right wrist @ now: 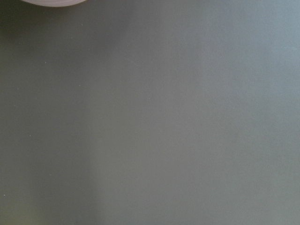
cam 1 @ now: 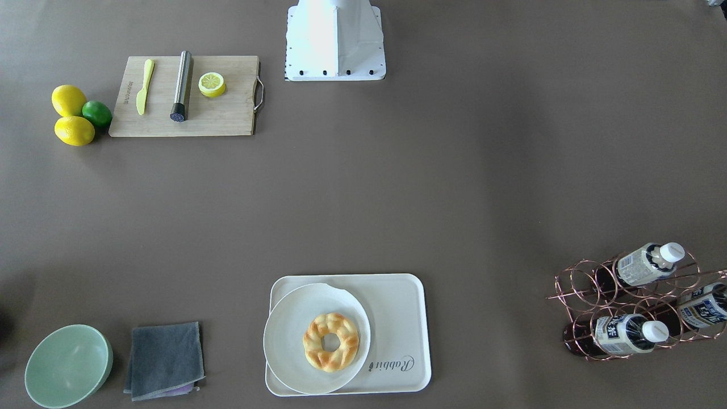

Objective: Place tea on tray

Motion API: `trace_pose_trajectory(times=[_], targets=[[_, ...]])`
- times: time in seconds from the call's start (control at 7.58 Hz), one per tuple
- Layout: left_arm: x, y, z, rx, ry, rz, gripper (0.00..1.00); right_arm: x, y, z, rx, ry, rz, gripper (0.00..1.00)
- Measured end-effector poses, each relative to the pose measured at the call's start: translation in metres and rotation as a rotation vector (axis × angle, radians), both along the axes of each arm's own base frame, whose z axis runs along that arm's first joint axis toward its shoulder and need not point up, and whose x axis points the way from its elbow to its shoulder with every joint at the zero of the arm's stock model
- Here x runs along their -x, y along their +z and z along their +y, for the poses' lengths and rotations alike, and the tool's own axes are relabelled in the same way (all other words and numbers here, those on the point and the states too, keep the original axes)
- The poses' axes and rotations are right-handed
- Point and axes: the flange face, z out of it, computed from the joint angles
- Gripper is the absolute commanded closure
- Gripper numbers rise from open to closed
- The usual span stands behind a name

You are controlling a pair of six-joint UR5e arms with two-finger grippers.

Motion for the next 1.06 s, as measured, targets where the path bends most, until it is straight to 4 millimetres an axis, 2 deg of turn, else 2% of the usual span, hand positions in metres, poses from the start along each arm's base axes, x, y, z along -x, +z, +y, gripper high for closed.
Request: trace_pose_trajectory(times=[1.06], targets=[[-0.0022, -0.0011, -0.0027, -0.015, 0.003, 0.001, 0.02, -0.0025, 0.004, 0.0048, 0.008, 0.003, 0.0, 0.0]])
